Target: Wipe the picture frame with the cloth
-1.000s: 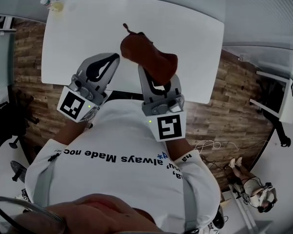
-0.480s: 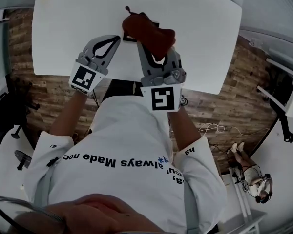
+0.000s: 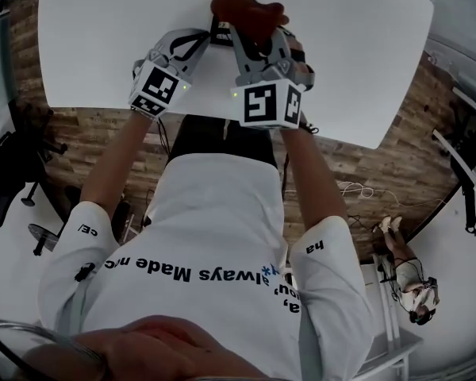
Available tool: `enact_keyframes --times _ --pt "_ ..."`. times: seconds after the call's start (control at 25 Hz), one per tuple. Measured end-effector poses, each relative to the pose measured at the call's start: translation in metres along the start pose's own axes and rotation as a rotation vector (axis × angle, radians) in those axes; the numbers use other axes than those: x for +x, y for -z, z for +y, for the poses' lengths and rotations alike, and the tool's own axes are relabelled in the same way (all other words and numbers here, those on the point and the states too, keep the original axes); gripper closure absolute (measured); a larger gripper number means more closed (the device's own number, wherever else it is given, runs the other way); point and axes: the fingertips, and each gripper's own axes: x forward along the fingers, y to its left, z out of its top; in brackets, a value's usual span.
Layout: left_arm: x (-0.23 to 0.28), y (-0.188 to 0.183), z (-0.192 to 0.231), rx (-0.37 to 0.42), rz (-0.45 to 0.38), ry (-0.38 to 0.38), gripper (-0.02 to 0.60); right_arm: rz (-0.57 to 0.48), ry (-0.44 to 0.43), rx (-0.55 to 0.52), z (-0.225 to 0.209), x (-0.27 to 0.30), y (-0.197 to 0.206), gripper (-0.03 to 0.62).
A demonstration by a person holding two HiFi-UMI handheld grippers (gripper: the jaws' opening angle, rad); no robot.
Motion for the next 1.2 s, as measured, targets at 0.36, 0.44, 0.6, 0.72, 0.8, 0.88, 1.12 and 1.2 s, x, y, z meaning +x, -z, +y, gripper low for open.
enact_keyframes --times 0.36,0.44,0.6,0.72,0.8,0.88,1.12,1.2 --pt "0.031 0.041 -0.003 -0.017 0.071 0.046 0.578 0.133 -0.094 -0.093 0.025 0.072 0.063 0.563" --pt "0.035 0.045 -0.002 -0.017 0.070 0.056 0.578 0.165 -0.116 -0.102 0.030 0.084 0.073 0.563" --pt "0.034 0.045 -0.006 -0.020 0.064 0.054 0.578 0.199 -0.148 -0.131 0.041 0.087 0.084 0.563" --pt "0.034 0.039 -0.006 -0.028 0.053 0.048 0.579 0.199 -0.153 -0.137 0.043 0.078 0.085 0.563" --pt "0.031 0.034 -0.004 -0.027 0.037 0.033 0.578 0.196 -0.156 -0.141 0.046 0.073 0.084 0.563" --pt "0.025 0.032 0.000 -0.026 0.021 0.012 0.578 0.189 -0.164 -0.147 0.052 0.067 0.082 0.563" --pt "0.011 0.041 0.001 -0.038 0.030 -0.013 0.578 0.172 -0.188 -0.151 0.077 0.048 0.085 0.563" --pt "0.009 0.044 -0.001 -0.044 0.037 -0.013 0.578 0.169 -0.207 -0.170 0.090 0.042 0.088 0.563"
